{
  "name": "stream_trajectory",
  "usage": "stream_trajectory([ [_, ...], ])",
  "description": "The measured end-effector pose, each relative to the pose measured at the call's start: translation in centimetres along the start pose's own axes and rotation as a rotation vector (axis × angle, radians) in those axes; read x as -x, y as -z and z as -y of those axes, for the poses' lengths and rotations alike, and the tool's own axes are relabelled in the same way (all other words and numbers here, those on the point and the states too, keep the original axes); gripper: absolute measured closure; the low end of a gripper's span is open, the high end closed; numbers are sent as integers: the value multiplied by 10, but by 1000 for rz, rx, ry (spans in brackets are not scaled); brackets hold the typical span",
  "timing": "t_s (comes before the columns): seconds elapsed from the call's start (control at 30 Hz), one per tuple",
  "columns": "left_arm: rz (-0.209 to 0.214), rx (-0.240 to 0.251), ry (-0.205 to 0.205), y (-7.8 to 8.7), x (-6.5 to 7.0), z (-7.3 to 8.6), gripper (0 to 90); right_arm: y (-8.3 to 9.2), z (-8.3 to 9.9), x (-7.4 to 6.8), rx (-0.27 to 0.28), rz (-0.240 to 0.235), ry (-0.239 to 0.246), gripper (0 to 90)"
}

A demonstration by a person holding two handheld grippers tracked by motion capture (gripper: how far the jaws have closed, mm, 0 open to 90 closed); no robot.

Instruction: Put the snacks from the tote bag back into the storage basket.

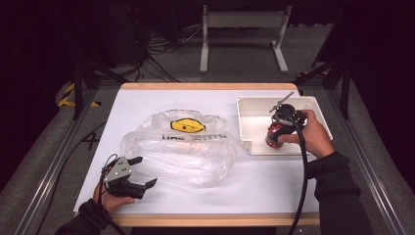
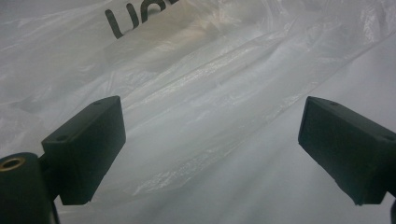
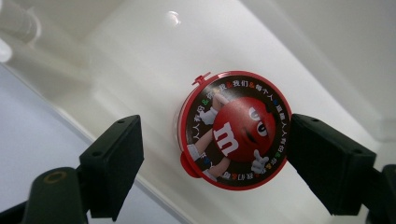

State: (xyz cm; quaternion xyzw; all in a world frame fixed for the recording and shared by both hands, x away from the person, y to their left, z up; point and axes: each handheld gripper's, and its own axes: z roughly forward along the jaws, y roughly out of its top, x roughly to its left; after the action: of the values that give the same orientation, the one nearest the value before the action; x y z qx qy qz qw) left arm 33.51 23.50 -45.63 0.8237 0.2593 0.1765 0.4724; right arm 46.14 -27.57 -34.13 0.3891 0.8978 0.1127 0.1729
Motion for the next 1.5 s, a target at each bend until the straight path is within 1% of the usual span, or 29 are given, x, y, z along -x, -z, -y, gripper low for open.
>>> stream_trajectory([
  [0.17,0,-2,-1,0,0,0,84,0,4,-3,-3,7,12,198],
  [0.33,-1,-1,0,0,0,0,84,3,6,-5,12,6,18,198],
  [0.37,-1,-2,0,0,0,0,84,5,8,-8,16,6,27,199],
  [0.57,-1,0,1,0,0,0,84,10,12,-13,22,7,45,202],
  [0.63,-1,-1,1,0,0,0,84,12,15,-14,34,3,41,202],
  [0.77,-2,-3,0,0,0,0,84,15,19,-18,36,15,56,201],
  [0.93,-5,-6,0,-1,0,0,82,19,26,-22,53,13,61,192],
  [1.07,-5,-6,1,0,0,0,83,19,33,-25,81,2,57,172],
  [1.17,-4,-8,-2,-1,0,0,83,18,37,-28,90,1,69,172],
  [1.43,-5,-8,-2,-1,0,0,83,18,49,-35,118,20,92,168],
  [1.5,-6,-8,-2,-1,0,0,82,18,53,-38,134,22,97,168],
])
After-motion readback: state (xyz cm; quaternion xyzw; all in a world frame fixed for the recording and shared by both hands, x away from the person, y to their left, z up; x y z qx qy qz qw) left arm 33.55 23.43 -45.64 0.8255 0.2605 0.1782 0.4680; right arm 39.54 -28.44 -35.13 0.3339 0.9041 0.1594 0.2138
